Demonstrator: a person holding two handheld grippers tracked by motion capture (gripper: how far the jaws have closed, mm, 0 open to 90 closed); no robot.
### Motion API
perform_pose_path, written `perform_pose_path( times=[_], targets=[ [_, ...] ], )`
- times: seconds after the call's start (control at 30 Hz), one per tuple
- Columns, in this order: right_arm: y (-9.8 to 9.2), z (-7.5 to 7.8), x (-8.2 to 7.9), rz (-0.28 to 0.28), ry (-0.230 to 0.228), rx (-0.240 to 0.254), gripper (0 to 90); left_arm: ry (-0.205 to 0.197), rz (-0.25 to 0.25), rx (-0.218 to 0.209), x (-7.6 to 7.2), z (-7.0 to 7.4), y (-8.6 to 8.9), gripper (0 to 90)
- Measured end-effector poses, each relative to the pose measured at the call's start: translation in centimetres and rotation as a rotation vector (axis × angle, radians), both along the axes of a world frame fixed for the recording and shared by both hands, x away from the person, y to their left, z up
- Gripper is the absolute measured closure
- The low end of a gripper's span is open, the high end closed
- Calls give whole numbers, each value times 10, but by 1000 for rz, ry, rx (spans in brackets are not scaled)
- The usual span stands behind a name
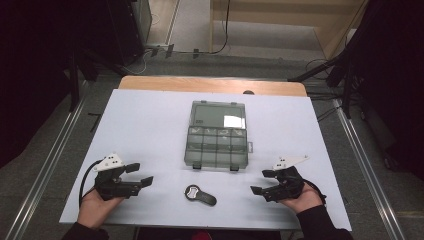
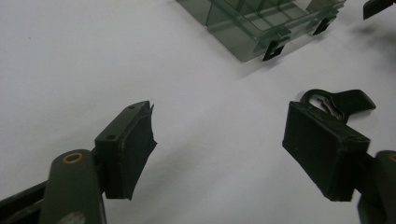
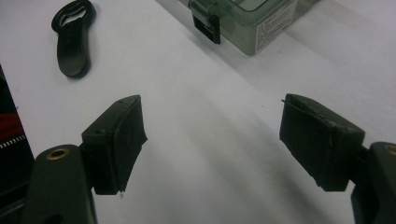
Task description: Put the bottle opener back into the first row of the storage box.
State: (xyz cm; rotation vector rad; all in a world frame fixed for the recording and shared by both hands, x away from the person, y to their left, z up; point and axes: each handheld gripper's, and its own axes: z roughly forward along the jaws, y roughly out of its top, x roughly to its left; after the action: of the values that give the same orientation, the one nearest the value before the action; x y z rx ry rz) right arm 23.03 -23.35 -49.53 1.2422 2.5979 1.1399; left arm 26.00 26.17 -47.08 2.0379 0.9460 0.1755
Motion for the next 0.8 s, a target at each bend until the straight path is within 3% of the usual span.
perform_pose_path(
  times=[0.1, 0.37, 0.8],
  targets=[
    [2, 1, 1, 9, 4, 0, 234, -20, -4, 15, 3, 2, -1, 252],
    [6, 8, 4, 16, -3, 0, 218, -26, -41, 34, 7, 1, -6, 252],
    [29, 27, 16, 83, -2, -11, 243, -50, -81, 51, 8, 1, -10, 251]
  ],
)
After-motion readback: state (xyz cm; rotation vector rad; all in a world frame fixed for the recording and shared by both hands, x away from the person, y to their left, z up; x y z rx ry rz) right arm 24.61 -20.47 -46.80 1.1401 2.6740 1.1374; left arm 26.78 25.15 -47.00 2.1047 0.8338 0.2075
